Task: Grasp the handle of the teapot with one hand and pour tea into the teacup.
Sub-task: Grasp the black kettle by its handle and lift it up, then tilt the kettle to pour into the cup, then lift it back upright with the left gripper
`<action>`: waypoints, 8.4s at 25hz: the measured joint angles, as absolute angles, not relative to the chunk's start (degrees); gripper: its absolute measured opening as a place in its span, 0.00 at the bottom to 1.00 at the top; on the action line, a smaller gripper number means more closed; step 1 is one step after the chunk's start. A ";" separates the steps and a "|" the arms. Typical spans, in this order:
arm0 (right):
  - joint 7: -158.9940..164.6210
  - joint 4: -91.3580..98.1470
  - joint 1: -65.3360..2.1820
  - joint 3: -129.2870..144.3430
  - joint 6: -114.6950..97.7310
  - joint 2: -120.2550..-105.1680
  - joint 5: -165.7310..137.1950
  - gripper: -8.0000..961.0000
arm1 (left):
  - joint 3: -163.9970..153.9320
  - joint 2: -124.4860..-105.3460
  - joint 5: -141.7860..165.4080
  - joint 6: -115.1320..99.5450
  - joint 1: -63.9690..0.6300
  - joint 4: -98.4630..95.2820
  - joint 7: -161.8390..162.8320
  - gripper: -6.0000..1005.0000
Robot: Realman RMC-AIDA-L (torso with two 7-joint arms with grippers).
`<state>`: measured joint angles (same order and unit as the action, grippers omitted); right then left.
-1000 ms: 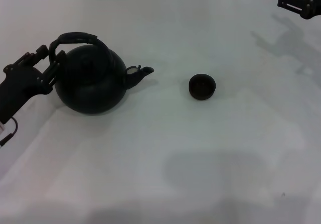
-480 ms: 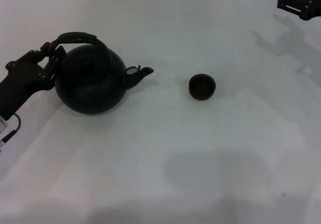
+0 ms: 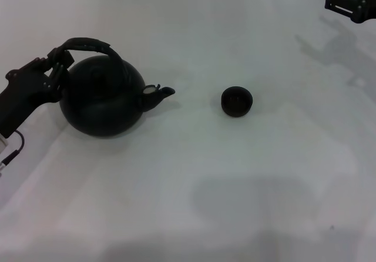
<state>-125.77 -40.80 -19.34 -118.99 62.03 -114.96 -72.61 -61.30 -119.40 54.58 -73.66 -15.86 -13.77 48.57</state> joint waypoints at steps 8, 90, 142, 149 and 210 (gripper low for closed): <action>-125.91 -40.17 -19.34 -118.65 62.17 -114.96 -72.59 0.89 | -60.63 -119.19 54.17 -73.34 -16.54 -14.01 49.57 0.20; -131.57 -37.18 -18.80 -118.74 65.26 -114.87 -60.45 0.89 | -92.90 -119.00 140.66 -47.89 -31.12 -77.53 132.22 0.15; -131.65 -36.47 -18.90 -118.73 64.53 -114.79 -60.46 0.89 | -101.10 -119.15 156.65 -52.92 -38.86 -79.27 138.31 0.14; -131.66 -36.47 -19.07 -118.83 64.00 -114.78 -60.46 0.89 | -101.86 -119.08 156.70 -53.24 -39.39 -79.28 138.30 0.14; -132.18 -36.29 -19.42 -118.82 62.52 -114.87 -60.47 0.89 | -103.12 -119.20 158.44 -54.46 -42.05 -76.89 138.37 0.13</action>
